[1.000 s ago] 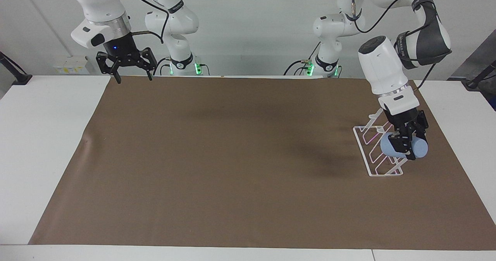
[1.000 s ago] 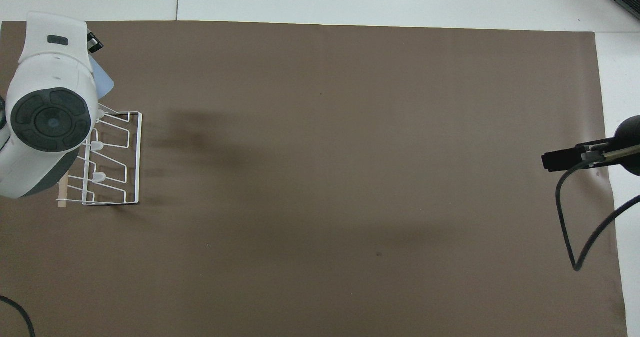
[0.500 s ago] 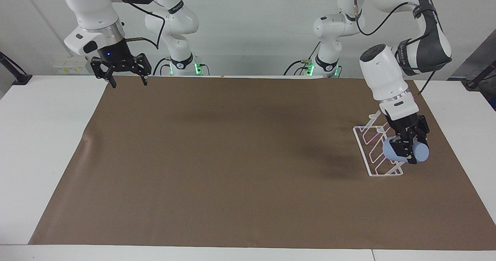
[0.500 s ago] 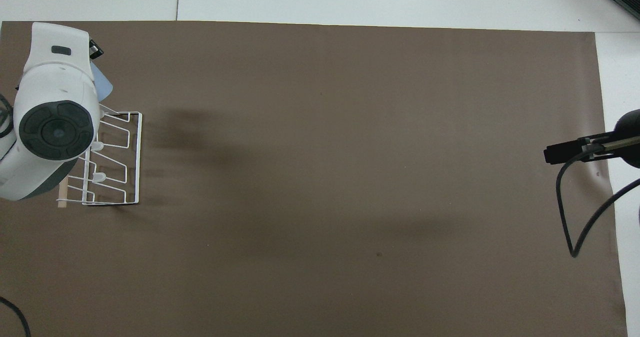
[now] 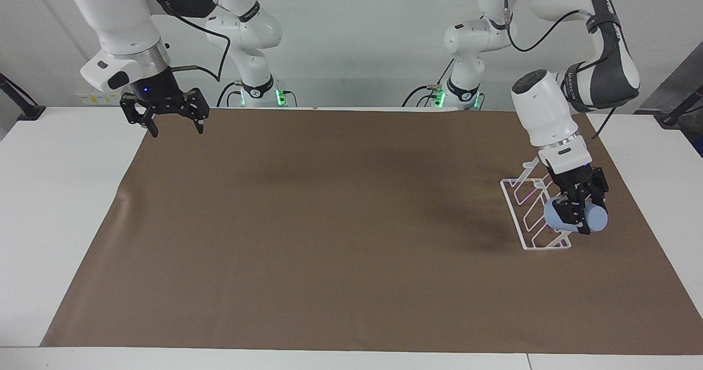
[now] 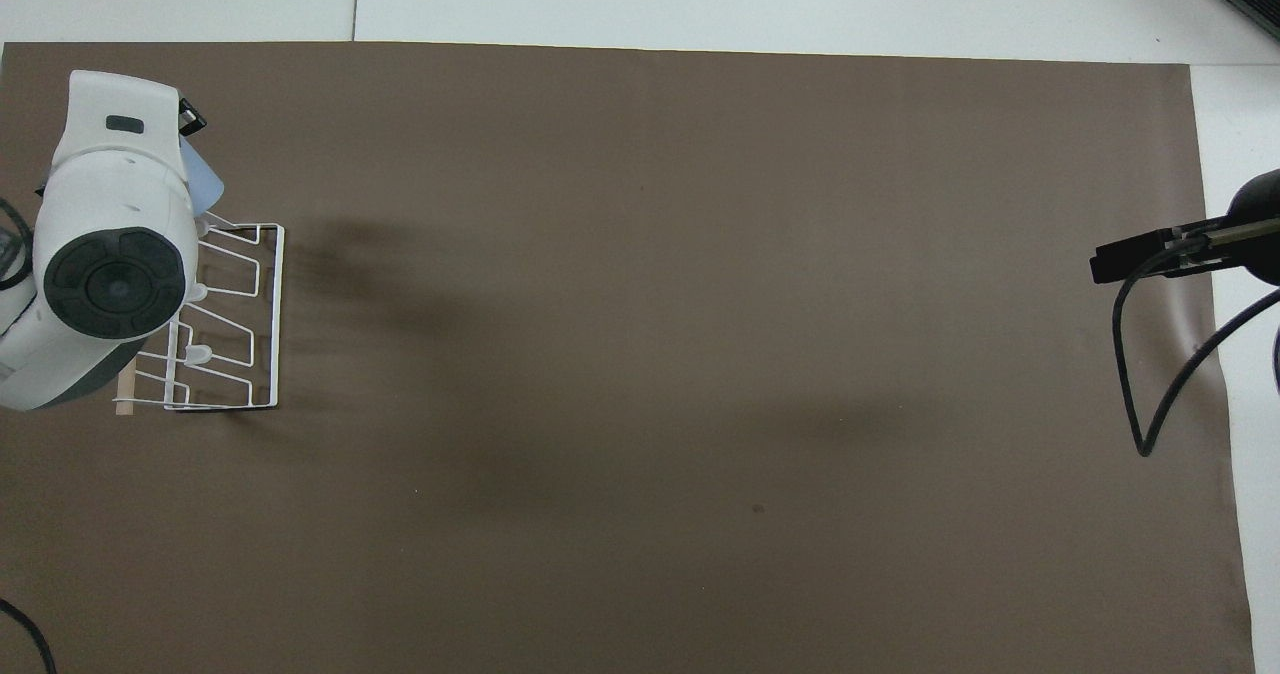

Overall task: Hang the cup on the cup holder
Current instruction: 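Lower the cup onto a rack hook with the left gripper and release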

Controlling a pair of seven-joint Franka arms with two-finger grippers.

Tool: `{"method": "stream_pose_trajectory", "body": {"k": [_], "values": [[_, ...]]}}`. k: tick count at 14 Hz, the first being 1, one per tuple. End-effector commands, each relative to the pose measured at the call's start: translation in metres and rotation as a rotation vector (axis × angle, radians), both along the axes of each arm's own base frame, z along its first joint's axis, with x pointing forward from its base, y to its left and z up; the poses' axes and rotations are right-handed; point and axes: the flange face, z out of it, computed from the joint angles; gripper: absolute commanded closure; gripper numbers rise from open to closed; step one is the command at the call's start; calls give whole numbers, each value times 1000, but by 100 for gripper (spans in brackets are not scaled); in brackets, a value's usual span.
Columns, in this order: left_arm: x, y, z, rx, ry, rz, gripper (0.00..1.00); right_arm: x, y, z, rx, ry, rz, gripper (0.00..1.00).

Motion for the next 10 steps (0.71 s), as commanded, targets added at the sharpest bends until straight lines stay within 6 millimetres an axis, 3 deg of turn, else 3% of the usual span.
{"method": "stream_pose_trajectory", "body": {"k": [1, 5, 10], "values": [[-19, 1, -3, 18, -14, -13, 100, -1, -4, -4, -15, 14, -22, 0], [-26, 0, -8, 5, -17, -1, 100, -6, -11, -13, 11, 10, -49, 0], [-31, -1, -13, -3, -12, -4, 100, -6, -2, -9, 100, 8, -100, 0]]}}
